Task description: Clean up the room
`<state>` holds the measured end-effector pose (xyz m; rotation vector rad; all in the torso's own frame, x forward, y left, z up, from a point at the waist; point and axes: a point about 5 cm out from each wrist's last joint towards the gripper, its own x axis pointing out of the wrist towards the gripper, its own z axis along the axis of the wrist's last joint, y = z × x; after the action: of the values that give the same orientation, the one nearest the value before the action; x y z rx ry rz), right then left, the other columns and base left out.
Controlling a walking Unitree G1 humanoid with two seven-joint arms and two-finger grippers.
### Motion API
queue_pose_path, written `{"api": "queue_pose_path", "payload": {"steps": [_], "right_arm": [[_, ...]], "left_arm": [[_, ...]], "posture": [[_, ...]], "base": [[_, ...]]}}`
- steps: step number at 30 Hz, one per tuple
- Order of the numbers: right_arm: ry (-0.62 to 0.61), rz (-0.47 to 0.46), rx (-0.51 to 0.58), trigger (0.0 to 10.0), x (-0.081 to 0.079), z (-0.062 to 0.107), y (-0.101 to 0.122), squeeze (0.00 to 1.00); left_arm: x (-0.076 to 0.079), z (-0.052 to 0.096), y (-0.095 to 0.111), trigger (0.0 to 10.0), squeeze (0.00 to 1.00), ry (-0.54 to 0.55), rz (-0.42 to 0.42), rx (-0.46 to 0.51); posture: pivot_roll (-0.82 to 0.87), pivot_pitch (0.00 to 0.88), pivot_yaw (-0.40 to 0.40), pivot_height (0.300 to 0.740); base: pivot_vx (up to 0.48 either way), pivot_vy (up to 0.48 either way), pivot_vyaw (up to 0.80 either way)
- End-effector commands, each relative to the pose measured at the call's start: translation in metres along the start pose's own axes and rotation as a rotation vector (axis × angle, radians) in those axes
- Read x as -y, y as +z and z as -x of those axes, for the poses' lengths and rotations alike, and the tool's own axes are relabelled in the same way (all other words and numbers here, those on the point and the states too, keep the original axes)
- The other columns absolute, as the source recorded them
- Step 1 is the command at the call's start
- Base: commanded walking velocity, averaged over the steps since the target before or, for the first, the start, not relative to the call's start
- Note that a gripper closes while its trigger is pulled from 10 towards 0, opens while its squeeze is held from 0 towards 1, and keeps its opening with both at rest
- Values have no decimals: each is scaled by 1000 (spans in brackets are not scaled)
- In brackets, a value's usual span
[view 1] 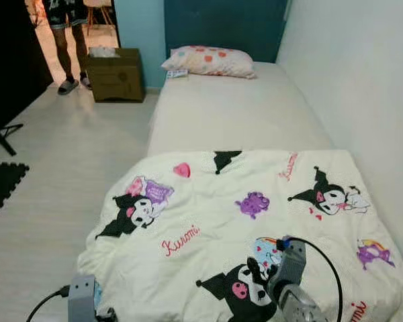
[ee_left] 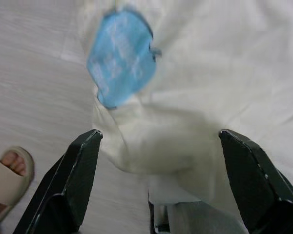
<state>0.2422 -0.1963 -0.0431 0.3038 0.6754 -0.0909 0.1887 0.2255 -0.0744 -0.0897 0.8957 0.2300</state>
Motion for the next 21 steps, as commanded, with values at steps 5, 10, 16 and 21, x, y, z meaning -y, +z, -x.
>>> {"api": "queue_pose_path", "payload": {"steps": [5,10,16,21], "right_arm": [[-46,17,-44,10000,10,4,-13,0],[-90,21,-104,10000,17,9,-28,0],[-112,99,-176,10000,18,13,-43,0],[-114,155,-229,10000,18,16,-54,0]], "left_arm": [[-1,2,-12,10000,0,9,-24,-59],[2,3,-20,10000,0,-2,-69,-93],[5,3,-22,10000,0,-19,-104,-104],[4,4,-23,10000,0,-27,-122,-109]], "posture": [[53,0,-38,682],[49,0,-38,702],[47,0,-41,717],[45,0,-34,717]], "base": [[0,0,0],[-315,0,0],[0,0,0],[0,0,0]]}}
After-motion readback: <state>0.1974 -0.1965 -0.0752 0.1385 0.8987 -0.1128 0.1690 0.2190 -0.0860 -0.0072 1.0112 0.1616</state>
